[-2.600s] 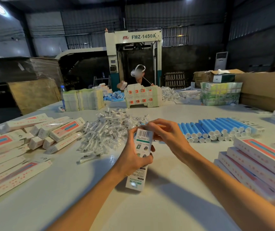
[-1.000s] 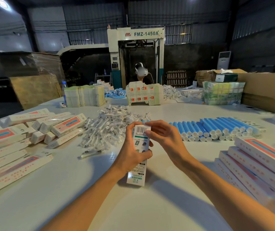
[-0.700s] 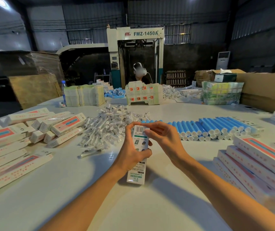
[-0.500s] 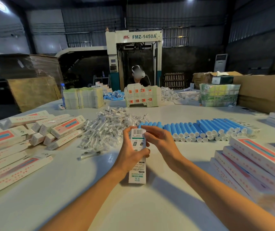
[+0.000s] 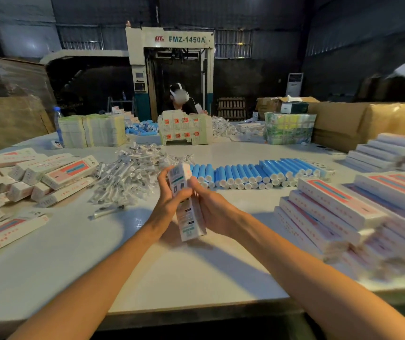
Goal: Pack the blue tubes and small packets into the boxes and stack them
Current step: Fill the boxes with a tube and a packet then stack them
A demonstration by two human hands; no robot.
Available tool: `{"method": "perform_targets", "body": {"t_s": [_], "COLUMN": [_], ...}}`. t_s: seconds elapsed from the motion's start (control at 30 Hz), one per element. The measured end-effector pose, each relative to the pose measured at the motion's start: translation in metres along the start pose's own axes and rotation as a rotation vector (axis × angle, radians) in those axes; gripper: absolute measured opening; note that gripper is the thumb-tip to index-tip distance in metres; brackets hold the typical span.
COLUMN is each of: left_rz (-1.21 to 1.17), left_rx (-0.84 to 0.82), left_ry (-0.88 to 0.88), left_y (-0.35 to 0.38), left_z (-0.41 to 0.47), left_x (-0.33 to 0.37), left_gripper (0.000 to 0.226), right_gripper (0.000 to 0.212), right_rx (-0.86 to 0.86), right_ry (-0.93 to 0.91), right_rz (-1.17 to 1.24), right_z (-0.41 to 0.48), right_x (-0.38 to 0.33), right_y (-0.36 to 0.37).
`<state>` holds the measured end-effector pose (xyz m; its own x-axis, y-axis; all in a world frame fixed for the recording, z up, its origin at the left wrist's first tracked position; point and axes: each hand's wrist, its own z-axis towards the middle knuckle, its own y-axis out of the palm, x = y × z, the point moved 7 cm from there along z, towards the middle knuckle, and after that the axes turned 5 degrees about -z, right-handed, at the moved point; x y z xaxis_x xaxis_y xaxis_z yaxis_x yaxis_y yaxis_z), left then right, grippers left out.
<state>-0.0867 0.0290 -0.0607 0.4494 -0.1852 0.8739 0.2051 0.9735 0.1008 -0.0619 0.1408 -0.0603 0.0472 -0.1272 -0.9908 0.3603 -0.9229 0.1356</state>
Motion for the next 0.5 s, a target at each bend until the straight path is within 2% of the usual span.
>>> {"method": "perform_targets", "body": {"t_s": [0.07,0.2,0.23,0.27,0.33,0.37,0.43,0.5], "left_rz": [0.010,0.340,0.440,0.512,0.597,0.624,0.667,0.692], "left_rx": [-0.056,-0.120,-0.183,-0.248,-0.271,-0.260,-0.268,-0.292], "left_ry": [-0.040,-0.107,-0.069,-0.032,0.001,0.010,0.044,0.080], "left_y": [0.009,0.015,0.016,0.018,0.016,0.013,0.015,0.018], "left_z": [0.001,0.005,0.001,-0.003,-0.007,-0.009,-0.009,-0.009], "left_x": [-0.004,-0.009,-0.009,-0.012,-0.015,-0.016,-0.015,-0.013], "left_gripper": [0.074,0.107,0.096,0.072,0.024,0.017,0.019,0.020], "right_gripper": [0.042,0.053,0.051,0.048,0.045,0.044,0.042,0.042], "right_rx": [-0.015,0.290,0.362,0.426,0.556,0.632,0.768,0.827], "right_ry": [-0.071,-0.254,-0.289,-0.296,-0.219,-0.156,-0.013,0.144], "right_rz": [-0.217,-0.806,-0.981,-1.163,-1.467,-1.564,-1.699,-1.819], "right_z": [-0.016,-0.047,-0.058,-0.071,-0.096,-0.108,-0.131,-0.149], "right_x": [-0.023,-0.100,-0.122,-0.142,-0.168,-0.174,-0.175,-0.164], "right_y": [-0.005,-0.045,-0.059,-0.074,-0.109,-0.128,-0.158,-0.179]}}
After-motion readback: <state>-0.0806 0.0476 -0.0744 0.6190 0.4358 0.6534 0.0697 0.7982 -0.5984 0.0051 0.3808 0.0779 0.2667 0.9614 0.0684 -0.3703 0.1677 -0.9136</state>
